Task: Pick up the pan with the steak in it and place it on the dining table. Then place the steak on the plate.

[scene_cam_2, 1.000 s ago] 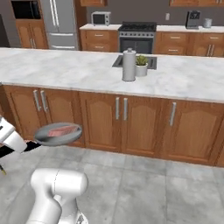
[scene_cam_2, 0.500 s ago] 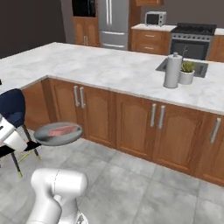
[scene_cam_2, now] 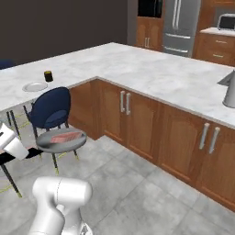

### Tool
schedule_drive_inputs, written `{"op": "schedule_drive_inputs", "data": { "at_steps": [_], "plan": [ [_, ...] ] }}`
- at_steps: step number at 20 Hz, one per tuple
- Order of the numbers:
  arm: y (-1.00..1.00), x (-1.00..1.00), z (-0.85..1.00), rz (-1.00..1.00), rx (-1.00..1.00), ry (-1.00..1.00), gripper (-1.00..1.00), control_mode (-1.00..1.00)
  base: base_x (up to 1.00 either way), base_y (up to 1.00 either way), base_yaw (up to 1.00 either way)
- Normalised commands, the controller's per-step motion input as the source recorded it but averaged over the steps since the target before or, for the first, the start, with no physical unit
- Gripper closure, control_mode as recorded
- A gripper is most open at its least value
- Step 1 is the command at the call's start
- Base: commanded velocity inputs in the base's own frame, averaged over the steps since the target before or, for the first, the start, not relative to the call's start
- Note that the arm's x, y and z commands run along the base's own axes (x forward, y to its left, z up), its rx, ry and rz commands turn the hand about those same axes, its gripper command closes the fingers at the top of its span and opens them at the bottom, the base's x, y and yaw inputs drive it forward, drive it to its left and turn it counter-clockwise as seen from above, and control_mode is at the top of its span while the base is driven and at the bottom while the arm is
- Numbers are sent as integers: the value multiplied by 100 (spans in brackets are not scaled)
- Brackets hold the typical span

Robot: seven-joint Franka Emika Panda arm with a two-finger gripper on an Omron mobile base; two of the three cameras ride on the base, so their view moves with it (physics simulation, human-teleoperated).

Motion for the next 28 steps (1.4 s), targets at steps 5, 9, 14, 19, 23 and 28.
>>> {"op": "schedule_drive_inputs", "data": {
  "at_steps": [5,9,14,19,23,28],
  "plan": [
    [0,0,0,0,0,0,100,100,0,0,49],
    [0,0,0,0,0,0,100,100,0,0,48],
    [0,0,0,0,0,0,100,100,0,0,47],
    [0,0,0,0,0,0,100,100,0,0,45],
    [0,0,0,0,0,0,100,100,0,0,43],
    [0,0,0,0,0,0,100,100,2,-14,37]
  ]
}}
